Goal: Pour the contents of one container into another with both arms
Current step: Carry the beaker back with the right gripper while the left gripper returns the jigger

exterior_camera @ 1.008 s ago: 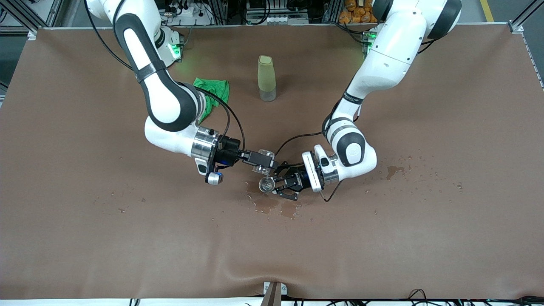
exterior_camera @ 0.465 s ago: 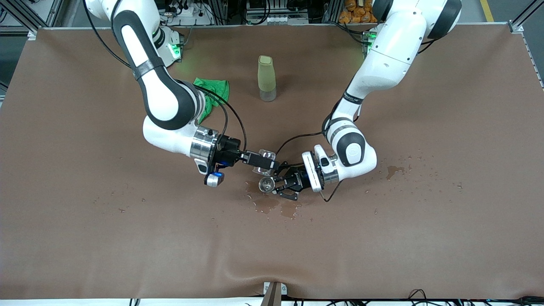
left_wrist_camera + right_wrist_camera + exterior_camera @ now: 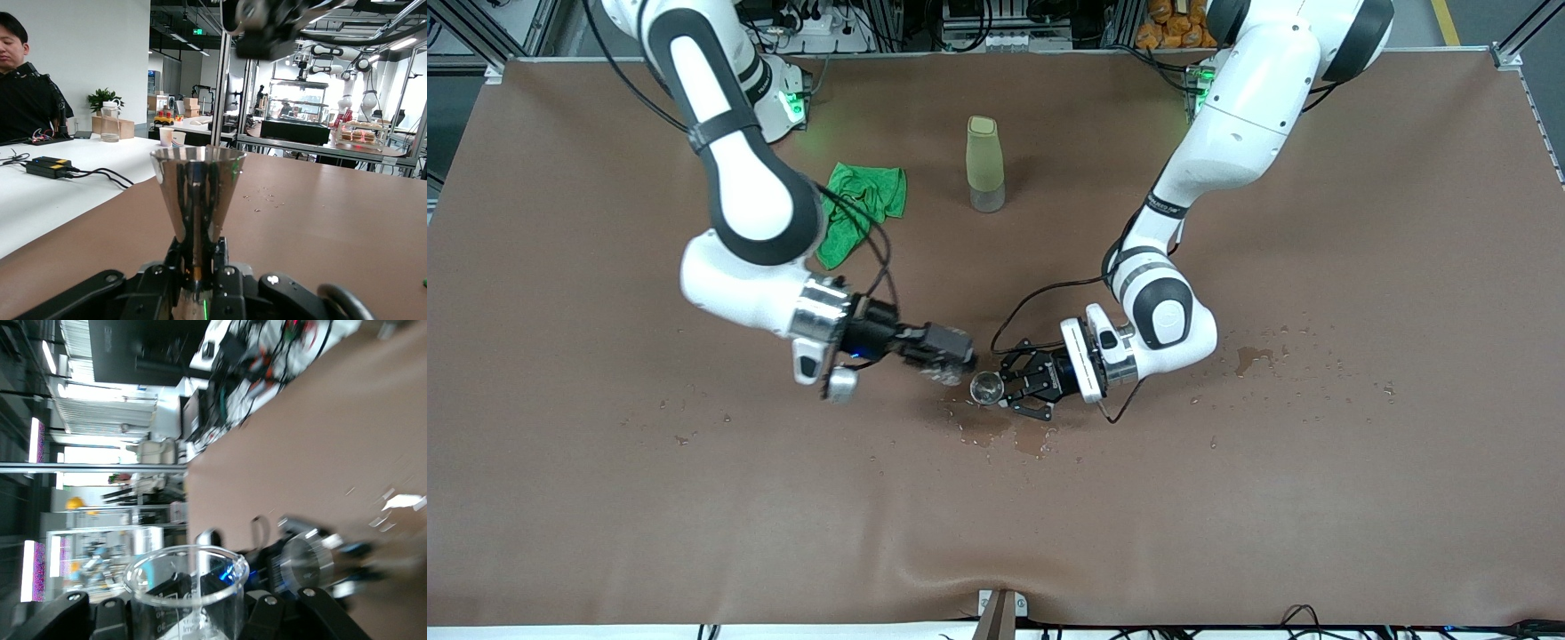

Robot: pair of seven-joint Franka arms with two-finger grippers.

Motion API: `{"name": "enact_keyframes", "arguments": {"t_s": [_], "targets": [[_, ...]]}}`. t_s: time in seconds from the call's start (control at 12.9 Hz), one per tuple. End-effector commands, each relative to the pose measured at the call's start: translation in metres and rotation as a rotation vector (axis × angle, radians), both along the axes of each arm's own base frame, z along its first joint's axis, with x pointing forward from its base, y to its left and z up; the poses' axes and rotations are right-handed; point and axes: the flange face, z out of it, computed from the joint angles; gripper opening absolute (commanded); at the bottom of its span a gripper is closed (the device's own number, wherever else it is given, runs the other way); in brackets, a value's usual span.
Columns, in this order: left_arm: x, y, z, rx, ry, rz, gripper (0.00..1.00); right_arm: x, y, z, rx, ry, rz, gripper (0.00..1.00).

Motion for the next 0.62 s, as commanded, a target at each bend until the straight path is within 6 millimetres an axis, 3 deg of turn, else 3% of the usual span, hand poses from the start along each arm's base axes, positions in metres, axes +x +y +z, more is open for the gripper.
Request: {"name": "enact_keyframes", "arguments": {"t_s": [0.0,0.31,0.54], "targets": [[0.007,0.01,-0.002,-0.021,-0.032,0.008,0.0,0.013,-0.065,-0.004,-0.18,-0.14,0.037,0.0],[0.012,0.06,-0.017,-0.029,-0.05,-0.033,0.0,0.036,-0.195,-0.039,-0.394,-0.35,0.133,0.0],[0.012,0.103,-0.026,-0.035,-0.053,-0.105,0.0,0.039,-0.294,-0.064,-0.417,-0.448,0.193,0.0]]}}
